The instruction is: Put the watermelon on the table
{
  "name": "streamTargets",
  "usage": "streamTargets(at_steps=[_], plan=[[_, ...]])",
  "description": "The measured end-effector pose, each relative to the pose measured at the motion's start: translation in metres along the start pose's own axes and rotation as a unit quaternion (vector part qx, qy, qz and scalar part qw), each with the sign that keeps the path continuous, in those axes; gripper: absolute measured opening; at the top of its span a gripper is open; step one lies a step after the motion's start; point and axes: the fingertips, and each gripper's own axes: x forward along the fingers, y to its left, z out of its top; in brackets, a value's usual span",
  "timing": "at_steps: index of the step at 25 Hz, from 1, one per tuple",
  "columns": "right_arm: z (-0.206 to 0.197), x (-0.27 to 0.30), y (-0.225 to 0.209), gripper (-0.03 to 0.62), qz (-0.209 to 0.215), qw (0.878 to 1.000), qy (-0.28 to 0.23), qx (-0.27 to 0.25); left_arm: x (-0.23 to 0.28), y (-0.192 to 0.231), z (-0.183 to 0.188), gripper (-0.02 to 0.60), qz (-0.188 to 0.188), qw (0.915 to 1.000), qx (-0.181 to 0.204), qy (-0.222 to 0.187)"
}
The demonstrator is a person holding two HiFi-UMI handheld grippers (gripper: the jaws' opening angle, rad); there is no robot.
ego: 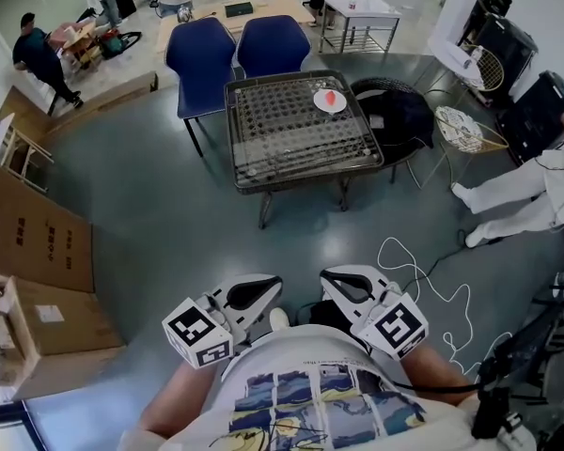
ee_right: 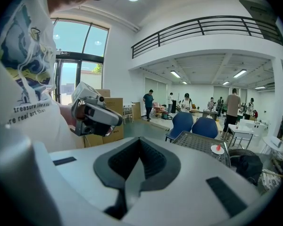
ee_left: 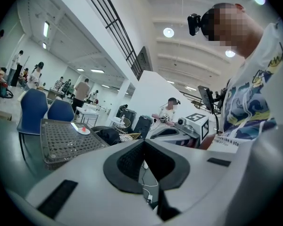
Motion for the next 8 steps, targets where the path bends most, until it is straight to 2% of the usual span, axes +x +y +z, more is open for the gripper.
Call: streamTargets(at_steps=[8], plan=[[0.005,0.012,0.008,0.011,0.004,1.000,-0.001,-0.005,-0.016,0.007,-0.003,0.009,0.008,1.0000,0.004,-0.002]])
